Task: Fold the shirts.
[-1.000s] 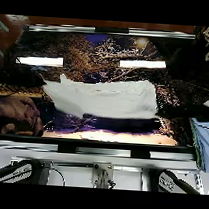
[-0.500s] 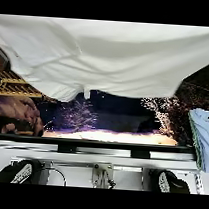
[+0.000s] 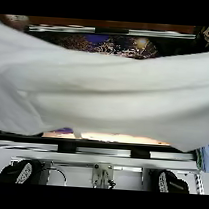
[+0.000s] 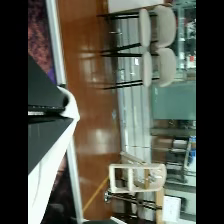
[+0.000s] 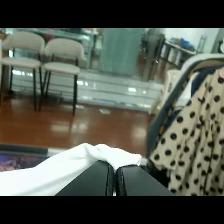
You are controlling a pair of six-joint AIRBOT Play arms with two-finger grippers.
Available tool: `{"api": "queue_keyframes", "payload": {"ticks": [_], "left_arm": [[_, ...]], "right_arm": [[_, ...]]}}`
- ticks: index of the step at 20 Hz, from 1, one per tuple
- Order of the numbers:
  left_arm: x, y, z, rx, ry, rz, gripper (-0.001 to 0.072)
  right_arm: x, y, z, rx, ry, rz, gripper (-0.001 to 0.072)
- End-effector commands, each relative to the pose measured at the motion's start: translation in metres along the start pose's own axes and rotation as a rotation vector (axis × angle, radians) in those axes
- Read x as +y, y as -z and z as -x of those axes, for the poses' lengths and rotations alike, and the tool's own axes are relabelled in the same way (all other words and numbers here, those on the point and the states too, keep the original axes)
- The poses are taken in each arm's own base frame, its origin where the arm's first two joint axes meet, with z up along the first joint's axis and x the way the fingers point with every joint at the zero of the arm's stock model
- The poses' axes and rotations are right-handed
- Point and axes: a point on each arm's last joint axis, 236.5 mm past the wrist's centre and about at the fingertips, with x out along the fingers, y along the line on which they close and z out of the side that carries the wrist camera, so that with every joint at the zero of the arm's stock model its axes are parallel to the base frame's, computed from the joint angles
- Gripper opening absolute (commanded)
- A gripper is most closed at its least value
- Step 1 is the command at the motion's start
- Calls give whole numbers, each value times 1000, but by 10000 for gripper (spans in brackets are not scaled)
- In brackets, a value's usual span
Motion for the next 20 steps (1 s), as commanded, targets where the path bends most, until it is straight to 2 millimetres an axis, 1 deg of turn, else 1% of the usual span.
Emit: {"api": "queue_keyframes", "payload": {"ticks": [1,3,4,5,6,7,8,9,10,11,13,14,15,16,18,19,20], "left_arm": [[13,44,1,172,-48,5,30],[25,75,-15,251,-51,50,30],[34,100,-26,314,-54,96,30],[42,129,-36,381,-58,148,30],[52,167,-47,467,-62,199,31],[63,209,-58,554,-69,257,30],[73,247,-69,621,-80,309,30],[82,281,-81,667,-84,351,30],[87,309,-97,680,-72,379,30],[93,335,-119,668,-61,411,30],[97,375,-159,664,-33,433,30],[97,396,-180,677,-14,416,30],[97,416,-196,693,-11,408,30],[100,436,-212,703,-26,421,30],[112,468,-237,707,-84,475,30],[115,478,-247,707,-100,504,31],[114,489,-255,718,-96,524,31]], "right_arm": [[-7,51,-3,218,17,1,69],[-6,99,-23,396,-6,-67,69],[-5,129,-37,493,-24,-105,69],[-1,165,-52,593,-48,-140,69],[2,201,-66,687,-67,-171,69],[6,242,-81,779,-87,-204,69],[9,277,-97,840,-100,-235,69],[14,307,-116,870,-117,-271,69],[21,332,-138,874,-137,-323,69],[29,349,-162,854,-165,-384,69],[43,366,-209,781,-223,-493,69],[48,373,-227,748,-243,-537,69],[49,384,-242,734,-245,-571,69],[46,400,-251,744,-225,-585,69],[44,438,-261,797,-201,-590,69],[49,452,-263,823,-212,-580,69],[53,467,-265,848,-221,-541,69]]}}
